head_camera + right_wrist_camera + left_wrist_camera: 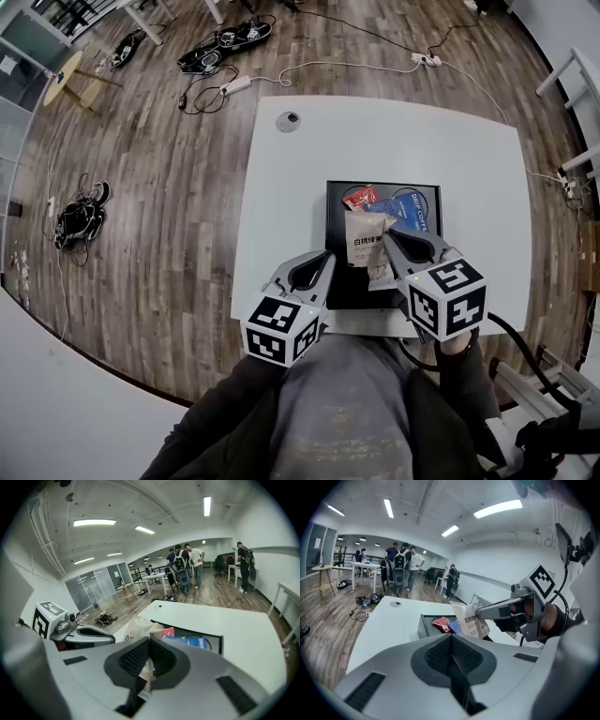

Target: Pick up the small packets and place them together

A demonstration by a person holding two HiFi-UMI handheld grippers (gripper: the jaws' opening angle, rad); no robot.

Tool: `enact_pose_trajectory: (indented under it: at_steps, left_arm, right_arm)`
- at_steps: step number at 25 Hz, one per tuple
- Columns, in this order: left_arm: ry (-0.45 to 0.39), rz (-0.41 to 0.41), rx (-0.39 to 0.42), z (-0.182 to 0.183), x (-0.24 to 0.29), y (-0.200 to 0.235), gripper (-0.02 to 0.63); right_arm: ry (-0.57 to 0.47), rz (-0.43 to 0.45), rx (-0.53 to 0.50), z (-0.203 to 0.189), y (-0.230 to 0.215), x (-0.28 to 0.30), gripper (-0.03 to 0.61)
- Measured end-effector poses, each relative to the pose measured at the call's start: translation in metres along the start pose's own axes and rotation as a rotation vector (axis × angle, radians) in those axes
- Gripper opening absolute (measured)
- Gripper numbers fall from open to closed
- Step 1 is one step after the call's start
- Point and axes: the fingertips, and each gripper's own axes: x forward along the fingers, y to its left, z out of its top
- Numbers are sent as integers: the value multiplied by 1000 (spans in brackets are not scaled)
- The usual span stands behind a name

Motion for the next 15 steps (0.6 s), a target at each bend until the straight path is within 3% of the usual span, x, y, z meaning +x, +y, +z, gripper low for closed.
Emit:
enact_pose_trajectory:
  at_steps: [9,15]
  left_arm:
    - [52,13,-32,1,36,2,-8]
    - [90,23,-63,-9,48,4,-8]
  right_arm:
    - [30,-40,29,6,-55,21,8]
    - [59,-28,35,-1,-65,35,8]
